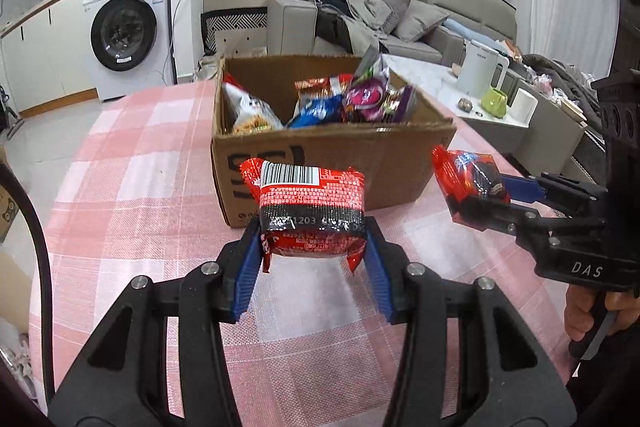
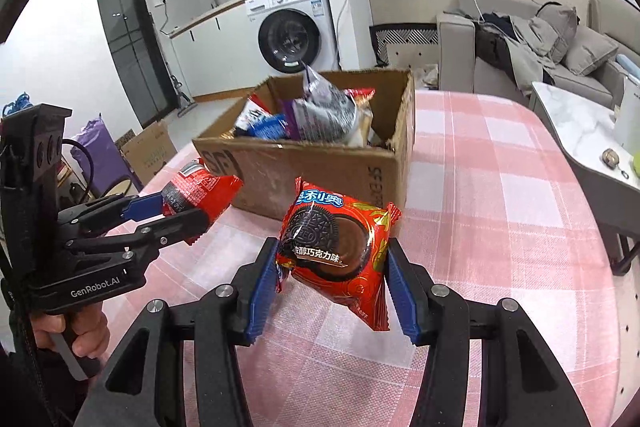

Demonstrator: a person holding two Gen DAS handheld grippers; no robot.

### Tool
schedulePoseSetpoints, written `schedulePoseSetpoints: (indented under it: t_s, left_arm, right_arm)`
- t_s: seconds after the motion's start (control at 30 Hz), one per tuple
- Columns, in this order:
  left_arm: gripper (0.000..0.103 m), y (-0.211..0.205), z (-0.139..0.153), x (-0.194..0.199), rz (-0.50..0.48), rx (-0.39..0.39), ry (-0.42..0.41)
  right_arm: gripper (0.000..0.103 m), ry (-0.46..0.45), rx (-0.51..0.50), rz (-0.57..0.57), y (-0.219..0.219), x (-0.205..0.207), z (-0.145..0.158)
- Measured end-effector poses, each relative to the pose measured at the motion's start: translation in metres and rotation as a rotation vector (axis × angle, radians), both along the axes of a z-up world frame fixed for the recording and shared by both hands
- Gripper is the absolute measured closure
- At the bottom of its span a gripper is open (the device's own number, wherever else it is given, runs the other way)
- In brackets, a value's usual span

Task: Organize snacks
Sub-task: 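Lift both red packs and carry them over the SF box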

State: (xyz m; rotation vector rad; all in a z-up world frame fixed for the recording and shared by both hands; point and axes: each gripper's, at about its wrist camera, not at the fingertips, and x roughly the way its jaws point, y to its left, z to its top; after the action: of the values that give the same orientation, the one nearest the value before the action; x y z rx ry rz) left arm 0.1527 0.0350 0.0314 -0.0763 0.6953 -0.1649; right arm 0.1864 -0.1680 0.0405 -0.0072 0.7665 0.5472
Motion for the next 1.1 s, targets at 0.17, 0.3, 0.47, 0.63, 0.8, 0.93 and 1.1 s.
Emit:
schedulePoseSetpoints:
  t_s: [0.17,0.3,0.47,0.63,0.8,0.93,1.1]
  left_arm:
    - [0.058,0.001,0.013,-0.007,0.005,-0.002,-0.027]
    - [0.058,0.001,0.020,-0.013,0.010,-0.005,-0.039]
    - [0.058,0.005,0.029,-0.016,0.018,-0.008,-0.057]
    - [0.058,0.009,0.038,-0.016,0.030,-0.010,-0.079]
    - [0.058,0.012,0.046,-0.012,0.040,-0.007,-0.095]
    - [0.058,0.014,0.055,-0.006,0.047,-0.009,-0.113]
    - [0.058,0.016,0.065,0.007,0.057,-0.022,-0.135]
  right_arm:
    - [0.051,-0.027,0.017,-0.016,-0.006,-0.006,0.015]
    - [0.051,-0.043,0.029,-0.027,-0.009,-0.007,0.025]
    - [0.050,-0.057,0.043,-0.032,-0.010,-0.006,0.035]
    - [0.051,-0.069,0.053,-0.037,-0.008,-0.003,0.041]
    - [0.051,-0.081,0.056,-0.042,-0.004,0.005,0.048]
    - [0.051,-0.085,0.059,-0.039,0.000,0.014,0.051]
    - [0.050,-0.102,0.089,-0.040,0.001,0.029,0.056]
